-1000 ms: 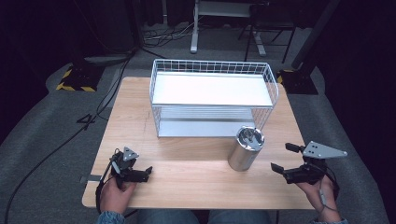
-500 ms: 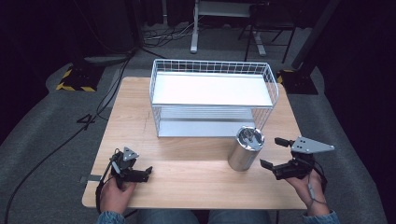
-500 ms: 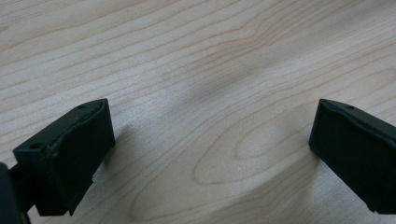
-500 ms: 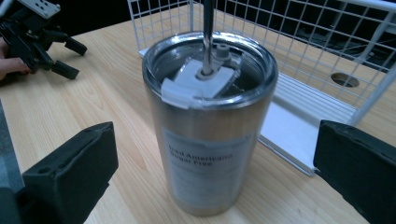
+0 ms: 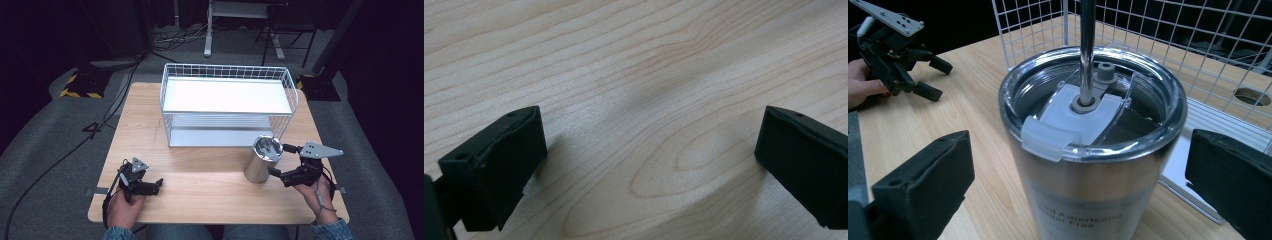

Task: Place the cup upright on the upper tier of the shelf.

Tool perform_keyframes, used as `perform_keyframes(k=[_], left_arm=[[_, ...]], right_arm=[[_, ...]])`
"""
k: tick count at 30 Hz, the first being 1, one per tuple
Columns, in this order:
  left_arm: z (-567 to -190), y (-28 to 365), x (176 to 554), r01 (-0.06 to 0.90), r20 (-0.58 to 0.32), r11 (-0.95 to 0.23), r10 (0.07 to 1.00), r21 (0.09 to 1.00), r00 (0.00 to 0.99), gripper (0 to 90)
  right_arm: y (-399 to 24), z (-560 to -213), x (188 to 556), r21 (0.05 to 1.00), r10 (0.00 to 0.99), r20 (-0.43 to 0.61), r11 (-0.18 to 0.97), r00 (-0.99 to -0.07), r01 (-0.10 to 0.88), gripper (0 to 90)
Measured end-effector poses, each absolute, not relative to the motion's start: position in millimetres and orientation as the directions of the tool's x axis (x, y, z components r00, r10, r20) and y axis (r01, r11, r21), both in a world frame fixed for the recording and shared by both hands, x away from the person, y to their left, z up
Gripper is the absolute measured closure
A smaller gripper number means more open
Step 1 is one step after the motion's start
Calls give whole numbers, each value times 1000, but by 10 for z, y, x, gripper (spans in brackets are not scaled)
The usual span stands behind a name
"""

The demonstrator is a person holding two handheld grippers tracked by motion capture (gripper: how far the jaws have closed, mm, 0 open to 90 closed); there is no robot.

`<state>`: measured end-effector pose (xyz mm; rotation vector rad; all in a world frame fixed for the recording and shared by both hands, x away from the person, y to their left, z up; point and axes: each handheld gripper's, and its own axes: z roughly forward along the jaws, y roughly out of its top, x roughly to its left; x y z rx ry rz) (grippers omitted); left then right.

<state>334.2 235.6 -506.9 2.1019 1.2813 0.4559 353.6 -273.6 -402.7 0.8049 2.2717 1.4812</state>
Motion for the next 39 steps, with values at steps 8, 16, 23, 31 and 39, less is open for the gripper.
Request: perform_keyframes(k=[8, 16, 23, 31, 39], left_arm=[[-5069, 2355, 3342, 666, -29, -330, 883, 668, 468, 6], [-5069, 2355, 3342, 666, -29, -331, 883, 668, 468, 6], [-5069, 2355, 3342, 666, -29, -331, 883, 668, 468, 6], [-5069, 2355, 3342, 666, -29, -330, 883, 668, 468, 6], [-5069, 2355, 3342, 666, -29, -331, 883, 668, 468, 6]], right_arm=[[-2641, -4114, 3652, 916, 607, 60, 282, -793, 285, 0], [-2576, -4187, 3744, 908, 613, 66, 291, -788, 303, 0], [-2524, -4263, 3796, 906, 611, 89, 278, -786, 319, 0], [-2485, -4300, 3820, 896, 615, 92, 292, -783, 335, 12], [-2484, -4290, 3806, 896, 620, 71, 304, -782, 323, 20]])
